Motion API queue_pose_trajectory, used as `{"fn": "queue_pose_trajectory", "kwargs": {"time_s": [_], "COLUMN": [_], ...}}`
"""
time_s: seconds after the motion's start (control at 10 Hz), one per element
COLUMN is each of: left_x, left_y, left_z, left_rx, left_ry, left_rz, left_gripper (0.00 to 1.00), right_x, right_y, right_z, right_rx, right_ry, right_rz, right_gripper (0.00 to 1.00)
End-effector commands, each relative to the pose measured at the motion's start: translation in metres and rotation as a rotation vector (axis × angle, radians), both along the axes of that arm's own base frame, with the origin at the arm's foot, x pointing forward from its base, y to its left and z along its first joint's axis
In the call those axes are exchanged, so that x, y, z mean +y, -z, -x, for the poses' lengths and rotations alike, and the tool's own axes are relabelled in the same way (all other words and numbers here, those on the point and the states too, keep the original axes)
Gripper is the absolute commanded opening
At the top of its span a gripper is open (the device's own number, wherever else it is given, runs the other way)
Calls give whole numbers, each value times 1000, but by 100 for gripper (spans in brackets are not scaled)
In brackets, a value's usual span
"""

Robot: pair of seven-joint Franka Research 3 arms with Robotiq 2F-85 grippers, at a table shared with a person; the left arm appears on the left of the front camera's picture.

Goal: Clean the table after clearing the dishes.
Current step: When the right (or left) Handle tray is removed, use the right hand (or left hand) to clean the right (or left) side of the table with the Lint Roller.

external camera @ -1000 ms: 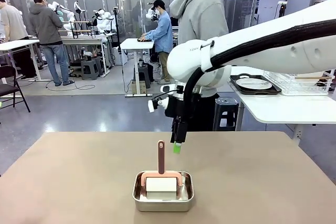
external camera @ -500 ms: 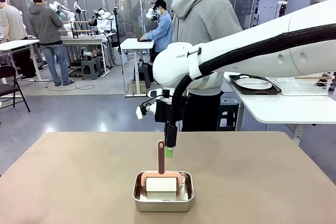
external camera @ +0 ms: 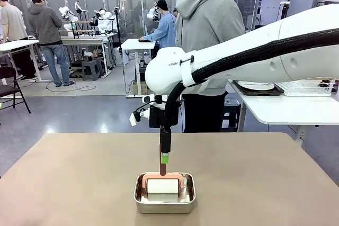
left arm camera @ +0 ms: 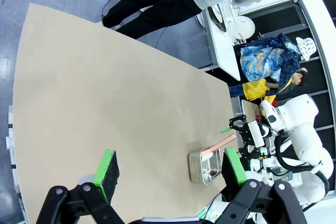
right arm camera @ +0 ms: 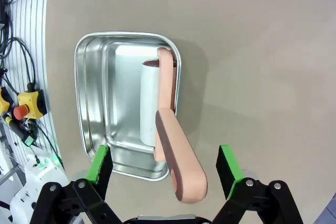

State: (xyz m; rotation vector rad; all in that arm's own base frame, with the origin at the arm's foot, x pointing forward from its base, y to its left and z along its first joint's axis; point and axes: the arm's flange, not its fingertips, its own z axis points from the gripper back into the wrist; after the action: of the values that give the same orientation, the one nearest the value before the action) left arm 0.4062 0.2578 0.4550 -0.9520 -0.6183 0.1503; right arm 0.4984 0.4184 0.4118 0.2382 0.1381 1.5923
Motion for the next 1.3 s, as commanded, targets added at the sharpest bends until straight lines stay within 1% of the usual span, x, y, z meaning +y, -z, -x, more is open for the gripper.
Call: {"fn": "queue_pose_trajectory", "kwargs": {"time_s": [0.0,0.1,0.2,1.0,1.1,1.2], "left_x": [3,3,3,3,3,3], "left_y": [-3,-3,-3,-3,-3,-3], "left_z": [-1,-1,-1,-1,-1,-1], "left_rx": [-3,-3,-3,-3,-3,-3], "left_ry": [5,5,5,5,5,5], "left_rz": [-1,-1,-1,-1,-1,-1], "left_gripper": [100,100,100,100,100,100], "right_x": [12,13,16,16,15,14], "right_y": [-1,1,1,-2,-3,-3], "right_z": [-1,-1,0,-4,-4,-4], "right_rx": [7,12,9,15,15,16], "right_ry": [2,6,-10,12,14,12], "right_rz": [49,52,54,45,47,50], "right_gripper": [100,92,82,5,0,0]}}
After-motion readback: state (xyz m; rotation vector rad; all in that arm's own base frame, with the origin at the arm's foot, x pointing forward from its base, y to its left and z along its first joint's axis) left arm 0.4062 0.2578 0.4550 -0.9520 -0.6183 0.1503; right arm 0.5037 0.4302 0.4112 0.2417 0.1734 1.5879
